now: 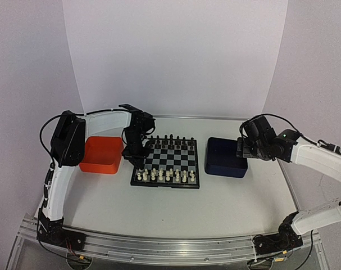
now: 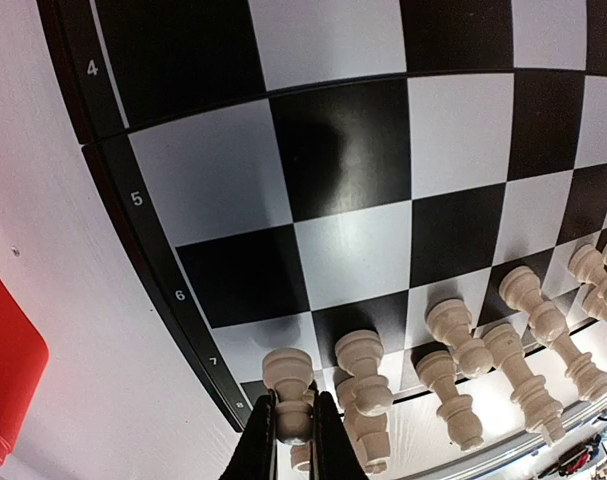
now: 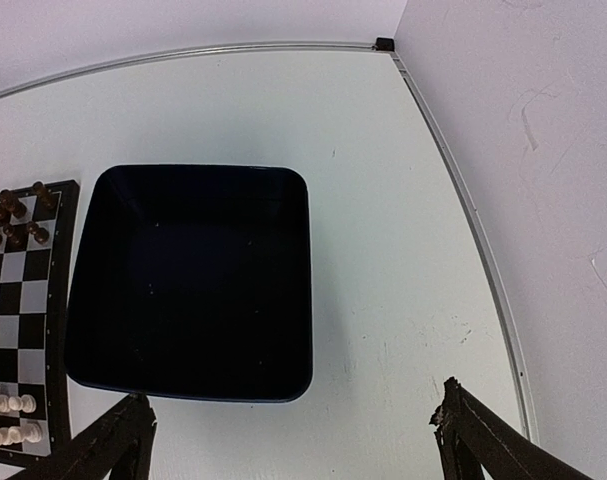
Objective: Set up the chess pieces on the board
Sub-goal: Place the chess piece on the chessboard.
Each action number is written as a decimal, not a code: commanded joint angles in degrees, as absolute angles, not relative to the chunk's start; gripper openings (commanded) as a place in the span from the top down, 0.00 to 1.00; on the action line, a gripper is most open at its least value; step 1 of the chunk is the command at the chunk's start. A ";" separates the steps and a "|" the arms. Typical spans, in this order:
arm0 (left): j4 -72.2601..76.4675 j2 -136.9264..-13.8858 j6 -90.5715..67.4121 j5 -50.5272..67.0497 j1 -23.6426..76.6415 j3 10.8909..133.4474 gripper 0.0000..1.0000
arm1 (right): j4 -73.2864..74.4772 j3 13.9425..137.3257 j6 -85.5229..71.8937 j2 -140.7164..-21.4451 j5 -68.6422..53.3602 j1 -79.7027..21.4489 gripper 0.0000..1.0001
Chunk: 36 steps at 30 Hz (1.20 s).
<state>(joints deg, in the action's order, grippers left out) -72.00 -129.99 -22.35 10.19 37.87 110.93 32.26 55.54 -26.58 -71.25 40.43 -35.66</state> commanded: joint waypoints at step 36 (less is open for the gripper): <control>-72.15 -130.37 -21.88 8.64 37.79 111.83 0.76 | 34.06 52.71 -30.23 -66.81 42.27 -35.60 0.06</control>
